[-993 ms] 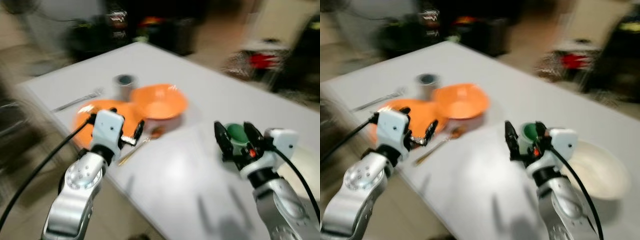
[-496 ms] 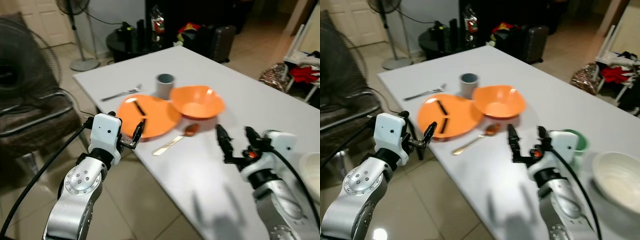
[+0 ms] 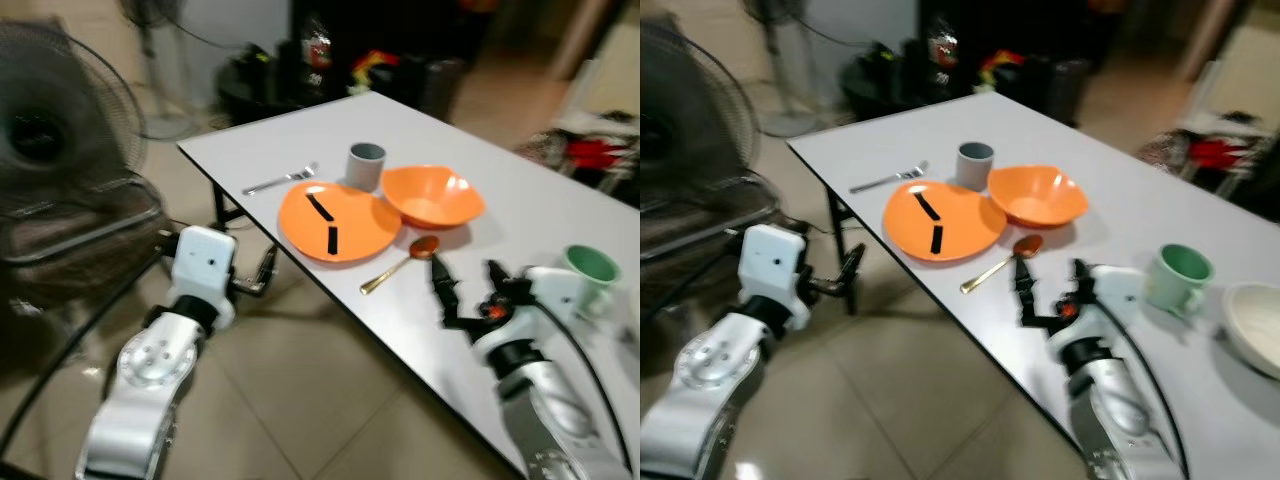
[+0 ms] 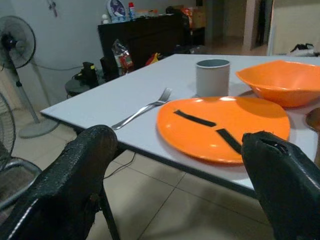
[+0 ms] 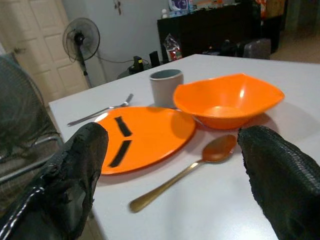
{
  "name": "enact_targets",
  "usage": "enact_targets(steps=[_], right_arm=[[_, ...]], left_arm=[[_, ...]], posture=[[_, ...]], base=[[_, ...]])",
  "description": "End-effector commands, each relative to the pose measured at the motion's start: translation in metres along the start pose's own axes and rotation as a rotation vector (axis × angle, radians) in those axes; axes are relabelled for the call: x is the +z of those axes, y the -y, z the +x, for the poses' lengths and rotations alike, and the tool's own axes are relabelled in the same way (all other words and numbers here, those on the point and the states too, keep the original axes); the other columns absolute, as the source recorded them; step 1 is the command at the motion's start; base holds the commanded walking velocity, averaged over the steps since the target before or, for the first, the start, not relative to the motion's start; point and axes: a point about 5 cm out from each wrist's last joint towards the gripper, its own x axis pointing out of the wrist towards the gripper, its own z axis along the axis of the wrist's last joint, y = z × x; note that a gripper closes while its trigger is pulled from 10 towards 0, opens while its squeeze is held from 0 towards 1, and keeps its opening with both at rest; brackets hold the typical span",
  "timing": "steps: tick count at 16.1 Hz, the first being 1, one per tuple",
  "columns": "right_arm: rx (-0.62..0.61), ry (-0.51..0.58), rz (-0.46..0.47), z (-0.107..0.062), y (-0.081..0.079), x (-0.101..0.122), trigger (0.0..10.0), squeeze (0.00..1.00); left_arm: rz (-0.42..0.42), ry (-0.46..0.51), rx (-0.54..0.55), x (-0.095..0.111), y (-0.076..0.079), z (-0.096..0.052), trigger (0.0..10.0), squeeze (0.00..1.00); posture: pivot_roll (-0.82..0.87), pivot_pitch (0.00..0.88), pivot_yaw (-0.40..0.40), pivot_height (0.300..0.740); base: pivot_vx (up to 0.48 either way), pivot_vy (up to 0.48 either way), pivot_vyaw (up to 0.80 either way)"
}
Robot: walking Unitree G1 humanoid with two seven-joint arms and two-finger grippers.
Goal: Setting the table
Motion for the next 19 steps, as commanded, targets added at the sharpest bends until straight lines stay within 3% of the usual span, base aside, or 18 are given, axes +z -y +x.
enact_targets(steps=[1, 14, 19], right_arm=[[-0.021, 0.007, -0.015, 0.0000, 0.0050, 0.0025, 10.0, 0.00], [0.001, -0.013, -0.024, 0.0001, 0.0027, -0.0009, 10.0, 0.00], [0.008, -0.019, -0.018, 0.0009, 0.0018, -0.0014, 10.0, 0.00]], left_arm=[[-0.006, 0.003, -0.013, 0.0019, 0.0030, 0.0012, 10.0, 0.00], [-0.001, -0.002, -0.021, 0.0023, 0.0024, 0.0002, 10.0, 0.00], [0.000, -0.004, -0.020, 0.0023, 0.0016, 0.0005, 10.0, 0.00]], posture=[[0.05, 0.000, -0.041, 0.740], [0.06, 0.000, -0.040, 0.740], [0.06, 0.000, -0.041, 0.740]], base=[[0.000, 0.304, 0.00], [0.000, 0.305, 0.00], [0.000, 0.305, 0.80]])
